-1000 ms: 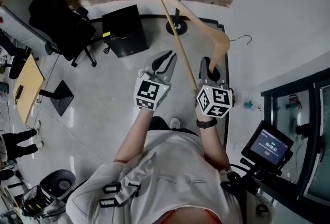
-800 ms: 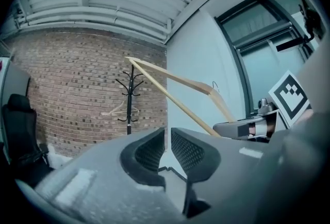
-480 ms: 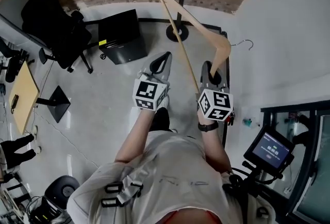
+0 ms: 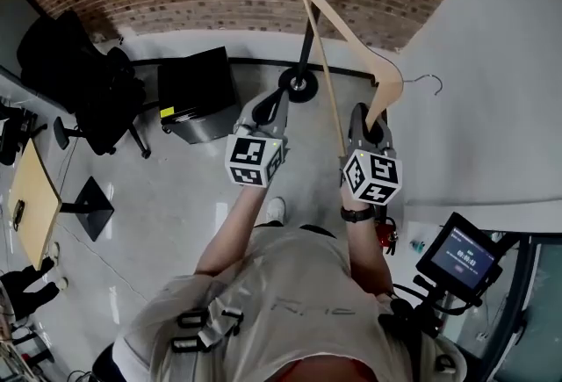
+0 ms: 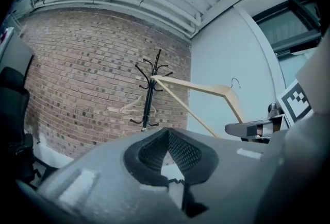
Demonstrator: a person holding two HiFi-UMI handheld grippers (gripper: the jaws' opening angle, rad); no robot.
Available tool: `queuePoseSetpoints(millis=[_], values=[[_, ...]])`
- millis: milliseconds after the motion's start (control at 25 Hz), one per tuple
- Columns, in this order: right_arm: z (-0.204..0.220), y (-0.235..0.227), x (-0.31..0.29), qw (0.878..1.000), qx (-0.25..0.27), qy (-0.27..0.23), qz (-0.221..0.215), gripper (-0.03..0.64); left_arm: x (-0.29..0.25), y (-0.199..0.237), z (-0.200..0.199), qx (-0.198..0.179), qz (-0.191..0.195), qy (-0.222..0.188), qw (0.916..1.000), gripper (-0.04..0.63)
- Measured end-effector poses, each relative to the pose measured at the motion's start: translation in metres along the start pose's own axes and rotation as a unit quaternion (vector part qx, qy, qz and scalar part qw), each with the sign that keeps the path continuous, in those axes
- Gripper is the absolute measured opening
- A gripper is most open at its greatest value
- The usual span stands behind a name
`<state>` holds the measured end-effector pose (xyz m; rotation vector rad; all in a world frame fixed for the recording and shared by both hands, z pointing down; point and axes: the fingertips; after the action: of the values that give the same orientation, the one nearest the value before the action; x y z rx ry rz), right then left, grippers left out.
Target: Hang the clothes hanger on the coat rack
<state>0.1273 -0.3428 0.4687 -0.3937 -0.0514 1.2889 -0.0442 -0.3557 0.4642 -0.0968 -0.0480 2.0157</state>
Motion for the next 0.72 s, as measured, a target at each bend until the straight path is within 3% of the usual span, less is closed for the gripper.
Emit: queuePoseSetpoints(millis=[160, 480, 640, 720], values=[[-0.002, -0.007, -0.06, 1.0, -0.005, 0.014, 0.008, 0.006, -0.051, 0.04, 0.006, 0.006, 0.002, -0.001, 1.0, 0.0], [-0.011, -0.031, -0.098, 1.0, -0.002, 0.014, 0.004, 0.005, -0.1, 0.042, 0.011, 0.006, 0.023, 0.0, 0.9997, 0.0], [-0.021, -0.053, -0.169, 0.999, 0.003, 0.029, -0.026, 0.005, -0.165, 0.063, 0.014, 0.002, 0.01, 0.001, 1.0, 0.0], [-0.021, -0.057, -0.204, 0.996, 0.015, 0.062, -0.058, 0.006, -0.195, 0.072, 0.008, -0.005, 0.004, -0.002, 1.0, 0.0]])
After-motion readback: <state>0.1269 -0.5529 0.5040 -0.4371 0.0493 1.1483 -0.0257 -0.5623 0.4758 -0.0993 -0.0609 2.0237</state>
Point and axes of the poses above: the fingertips, and each gripper's own axes: x backward along the fingers, y to its left, z out of its underside, and after that the axes turned 14 degrees about -x, right-handed
